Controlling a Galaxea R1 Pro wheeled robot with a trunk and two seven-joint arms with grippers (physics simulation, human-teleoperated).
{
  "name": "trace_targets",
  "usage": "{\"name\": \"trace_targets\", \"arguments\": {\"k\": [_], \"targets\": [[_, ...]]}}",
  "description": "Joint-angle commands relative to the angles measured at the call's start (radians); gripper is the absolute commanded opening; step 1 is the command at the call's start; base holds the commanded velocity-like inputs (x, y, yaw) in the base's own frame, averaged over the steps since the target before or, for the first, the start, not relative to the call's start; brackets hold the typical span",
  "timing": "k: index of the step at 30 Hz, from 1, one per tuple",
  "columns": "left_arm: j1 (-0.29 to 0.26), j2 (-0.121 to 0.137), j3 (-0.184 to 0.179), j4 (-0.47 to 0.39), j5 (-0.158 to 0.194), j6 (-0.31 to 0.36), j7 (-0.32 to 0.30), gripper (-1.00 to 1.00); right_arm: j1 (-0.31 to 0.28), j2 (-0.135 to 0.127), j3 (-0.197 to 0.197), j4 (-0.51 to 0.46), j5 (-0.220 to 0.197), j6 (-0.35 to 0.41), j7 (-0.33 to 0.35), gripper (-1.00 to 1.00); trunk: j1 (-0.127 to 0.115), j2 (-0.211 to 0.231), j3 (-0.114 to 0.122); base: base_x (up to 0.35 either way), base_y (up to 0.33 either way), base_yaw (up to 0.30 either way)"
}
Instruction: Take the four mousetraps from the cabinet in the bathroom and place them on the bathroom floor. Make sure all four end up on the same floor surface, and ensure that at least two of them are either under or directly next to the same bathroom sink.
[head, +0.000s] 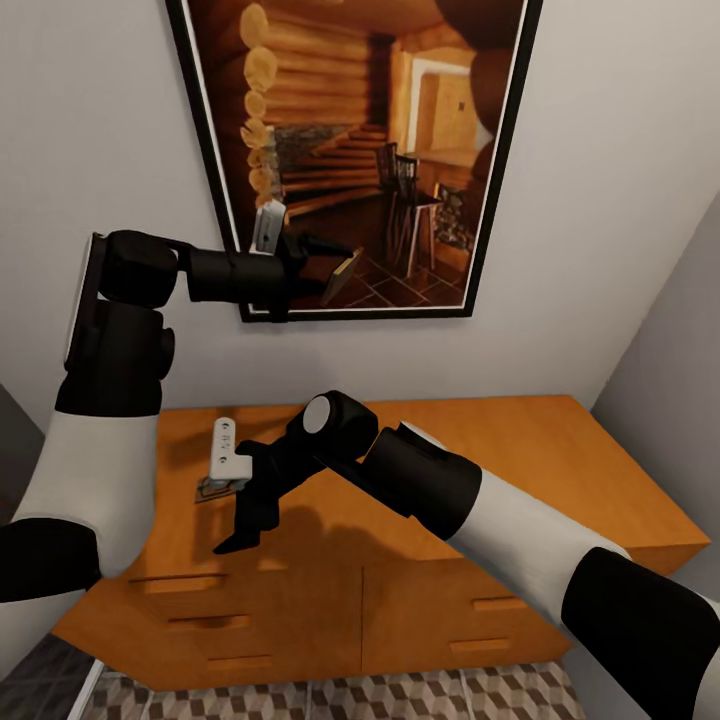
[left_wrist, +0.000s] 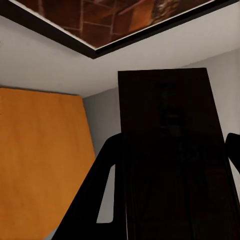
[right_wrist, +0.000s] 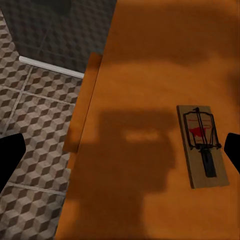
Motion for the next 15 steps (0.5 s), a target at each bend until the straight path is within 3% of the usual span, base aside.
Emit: {"name": "trace_targets", "arguments": {"k": [1,10,15], "targets": [[-0.001,0.0,0.0,0.0,0.007,0.004,0.008,-1.0,-0.001,0.0,-0.001,-0.001,0.008,0.004,0.007,1.0,0.0,-0.001,-0.001,0.006,-0.003,0.0],[0.002,-0.002,-0.001,0.0,0.007,0.005,0.007,-1.0,-0.001,0.0,-0.002,-0.002,0.009,0.004,0.008,1.0,0.0,-0.001,-0.001,0.006,-0.001,0.0],[0.002,-0.006,0.0,0.0,0.007,0.006,0.007,-1.0,-0.001,0.0,-0.003,-0.002,0.006,0.004,0.008,1.0,0.0,-0.001,-0.001,0.197,0.0,0.0]]}}
